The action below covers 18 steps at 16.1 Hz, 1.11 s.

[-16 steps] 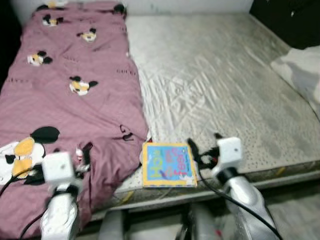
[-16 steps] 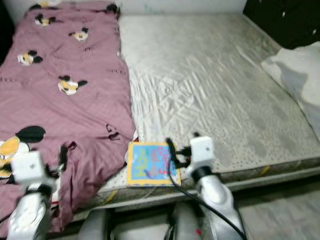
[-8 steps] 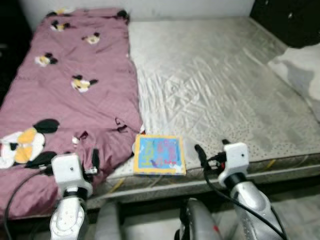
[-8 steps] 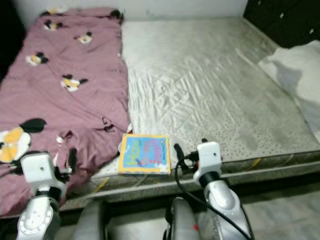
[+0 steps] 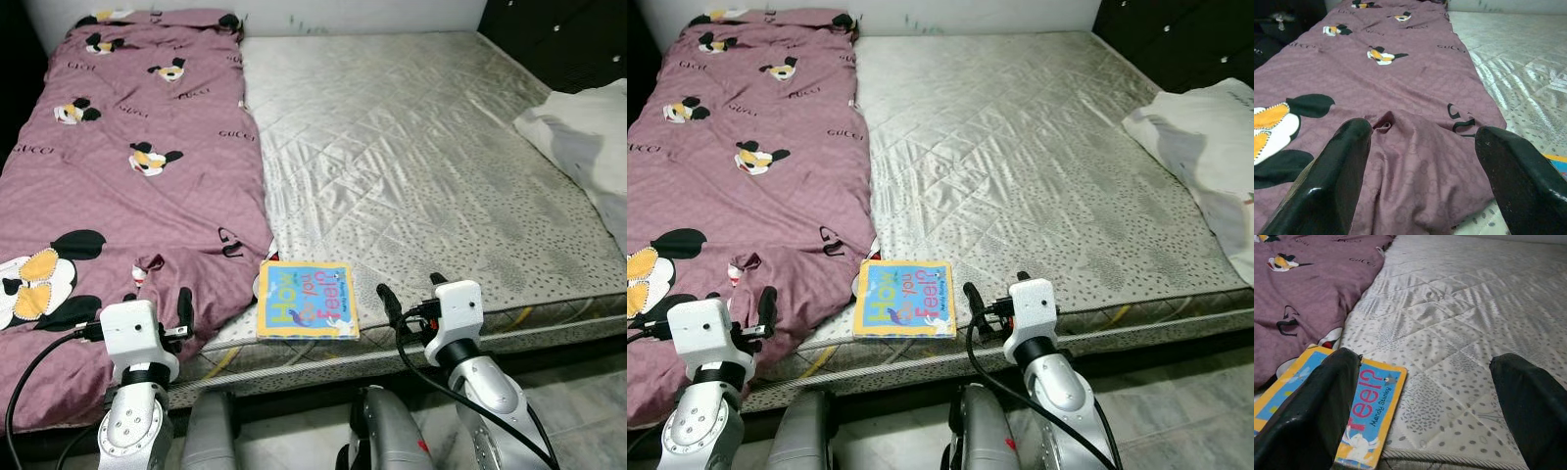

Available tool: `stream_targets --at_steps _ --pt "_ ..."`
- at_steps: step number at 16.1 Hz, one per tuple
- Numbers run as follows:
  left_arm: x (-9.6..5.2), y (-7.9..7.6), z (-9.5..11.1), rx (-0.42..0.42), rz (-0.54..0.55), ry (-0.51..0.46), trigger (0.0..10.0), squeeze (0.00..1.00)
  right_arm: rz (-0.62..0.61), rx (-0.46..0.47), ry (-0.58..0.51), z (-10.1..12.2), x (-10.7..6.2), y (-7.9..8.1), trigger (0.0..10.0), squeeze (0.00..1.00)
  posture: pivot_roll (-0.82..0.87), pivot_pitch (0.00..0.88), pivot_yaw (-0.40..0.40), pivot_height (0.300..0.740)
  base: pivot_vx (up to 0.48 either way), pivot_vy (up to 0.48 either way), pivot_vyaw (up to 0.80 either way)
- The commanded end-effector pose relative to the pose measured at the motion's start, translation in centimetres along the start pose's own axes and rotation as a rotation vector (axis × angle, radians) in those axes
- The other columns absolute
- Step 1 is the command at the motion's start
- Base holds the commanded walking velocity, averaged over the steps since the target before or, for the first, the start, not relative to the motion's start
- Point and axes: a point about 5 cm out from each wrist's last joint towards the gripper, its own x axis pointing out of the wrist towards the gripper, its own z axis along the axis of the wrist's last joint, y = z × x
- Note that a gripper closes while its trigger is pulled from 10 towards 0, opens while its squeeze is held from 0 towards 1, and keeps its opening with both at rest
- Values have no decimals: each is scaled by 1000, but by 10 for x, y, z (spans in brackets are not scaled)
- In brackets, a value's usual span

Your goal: Clean up the room

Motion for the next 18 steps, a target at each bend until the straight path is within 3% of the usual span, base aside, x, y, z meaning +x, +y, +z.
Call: stream_targets --at_steps 1,2,6,12,14,18 --pt "1 9 -12 -24 46 68 10000 0 5 0 5 -1 0 0 10000 0 36 115 -42 558 0 0 0" --pt "8 18 -11 -32 79 60 10000 0 1 -3 6 -1 0 0 10000 0 32 118 -44 548 0 0 0" --pt "19 27 -7 -36 126 37 10000 0 -9 -3 16 -3 -1 -3 10000 0 32 118 -44 548 0 0 0" --pt "21 21 -9 -58 129 29 10000 0 -5 0 15 -4 -1 -3 10000 0 26 125 -45 548 0 0 0" --pt "22 22 -9 -59 135 28 10000 0 1 4 14 -4 -1 -2 10000 0 27 125 -46 518 0 0 0" --pt "26 22 -9 -57 143 30 10000 0 -7 0 17 -4 0 -3 10000 0 21 125 -45 513 0 0 0"
